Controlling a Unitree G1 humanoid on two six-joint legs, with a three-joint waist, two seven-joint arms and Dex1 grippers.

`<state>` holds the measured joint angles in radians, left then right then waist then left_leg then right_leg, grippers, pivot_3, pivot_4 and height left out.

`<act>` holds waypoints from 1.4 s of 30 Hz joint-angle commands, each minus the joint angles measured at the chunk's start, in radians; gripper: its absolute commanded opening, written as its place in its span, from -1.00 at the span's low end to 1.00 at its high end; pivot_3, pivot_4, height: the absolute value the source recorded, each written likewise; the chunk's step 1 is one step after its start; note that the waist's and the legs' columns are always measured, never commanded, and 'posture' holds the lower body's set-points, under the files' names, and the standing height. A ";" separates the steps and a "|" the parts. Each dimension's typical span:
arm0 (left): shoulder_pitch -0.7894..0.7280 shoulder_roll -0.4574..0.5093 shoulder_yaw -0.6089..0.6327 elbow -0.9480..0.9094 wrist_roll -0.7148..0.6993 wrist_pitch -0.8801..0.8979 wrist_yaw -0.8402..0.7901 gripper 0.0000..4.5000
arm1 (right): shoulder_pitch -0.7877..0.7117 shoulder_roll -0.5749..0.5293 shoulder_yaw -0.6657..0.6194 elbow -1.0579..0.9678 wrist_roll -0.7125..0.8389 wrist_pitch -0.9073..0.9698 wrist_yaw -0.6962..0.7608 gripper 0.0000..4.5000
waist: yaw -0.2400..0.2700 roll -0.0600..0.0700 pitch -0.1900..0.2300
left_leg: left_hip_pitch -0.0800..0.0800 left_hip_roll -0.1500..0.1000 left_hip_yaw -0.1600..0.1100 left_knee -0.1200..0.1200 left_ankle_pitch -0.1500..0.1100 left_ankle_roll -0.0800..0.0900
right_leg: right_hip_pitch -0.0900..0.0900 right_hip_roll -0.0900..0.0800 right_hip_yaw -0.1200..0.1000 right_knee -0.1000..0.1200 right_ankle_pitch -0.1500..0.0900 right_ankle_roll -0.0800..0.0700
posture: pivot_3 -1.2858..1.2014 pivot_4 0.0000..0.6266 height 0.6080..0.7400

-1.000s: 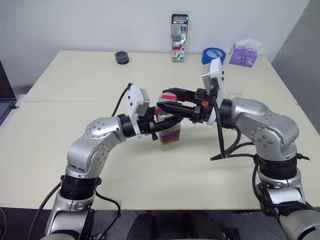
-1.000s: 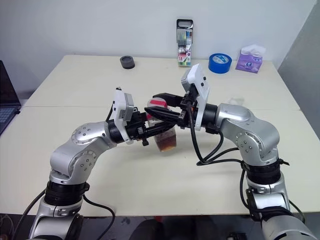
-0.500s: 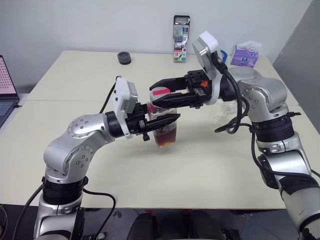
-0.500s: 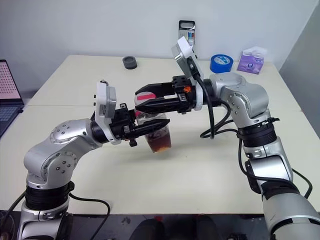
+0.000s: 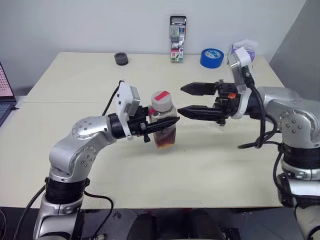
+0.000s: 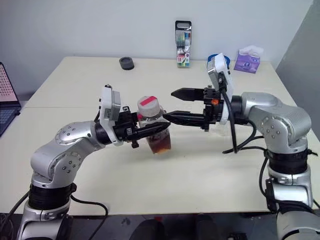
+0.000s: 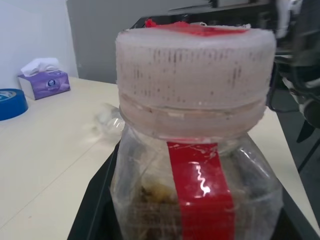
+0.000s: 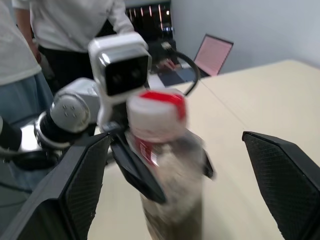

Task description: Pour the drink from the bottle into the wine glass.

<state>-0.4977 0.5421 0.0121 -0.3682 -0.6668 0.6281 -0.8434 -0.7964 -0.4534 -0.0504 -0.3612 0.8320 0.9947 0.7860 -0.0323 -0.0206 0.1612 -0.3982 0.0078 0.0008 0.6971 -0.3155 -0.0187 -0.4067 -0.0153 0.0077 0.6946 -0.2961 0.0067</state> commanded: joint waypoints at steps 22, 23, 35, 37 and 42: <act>-0.038 -0.017 -0.018 -0.021 0.000 -0.019 -0.013 -0.20 | 0.006 0.103 0.046 -0.045 -0.006 -0.085 -0.170 -0.05 | 0.003 0.000 0.000 | 0.000 0.000 0.000 0.000 0.000 0.000 | 0.000 0.000 0.000 0.000 0.000 0.000 | 0.03 -0.52 1.00; -0.037 -0.018 -0.018 -0.022 0.000 -0.019 -0.011 -0.20 | 0.006 0.102 0.047 -0.045 -0.004 -0.086 -0.170 -0.18 | 0.003 0.000 0.000 | 0.000 0.000 0.000 0.000 0.000 0.000 | 0.000 0.000 0.000 0.000 0.000 0.000 | 0.03 -0.52 1.00; -0.033 -0.017 -0.028 -0.086 -0.055 0.031 -0.019 -0.20 | -0.206 -0.045 0.190 0.280 -0.071 -0.207 0.355 -0.19 | 0.001 0.000 0.000 | 0.000 0.000 0.000 0.000 -0.001 0.003 | 0.000 0.000 0.000 -0.001 0.000 0.000 | 0.03 -0.52 1.00; -0.035 -0.019 -0.030 -0.091 -0.060 0.032 -0.014 -0.20 | -0.261 -0.033 0.201 0.368 -0.093 -0.224 0.409 -0.19 | 0.000 0.000 0.000 | 0.001 0.000 0.000 0.000 -0.001 0.003 | 0.000 0.000 0.000 -0.001 0.000 0.000 | 0.03 -0.52 1.00; -0.036 -0.020 -0.028 -0.094 -0.061 0.034 -0.003 -0.20 | -0.327 -0.027 0.194 0.478 -0.127 -0.236 0.477 -0.19 | 0.003 0.000 0.000 | 0.000 0.000 0.000 0.000 -0.001 0.003 | 0.000 0.000 0.000 -0.002 0.000 0.000 | 0.03 -0.52 1.00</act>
<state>-0.5202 0.5248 -0.0086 -0.4012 -0.7000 0.6683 -0.8360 -1.0921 -0.4733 0.1730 0.0998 0.7184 0.7807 1.2503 -0.0298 -0.0202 0.1615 -0.3985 0.0077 0.0007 0.6974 -0.3168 -0.0160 -0.4067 -0.0154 0.0075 0.6925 -0.2961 0.0066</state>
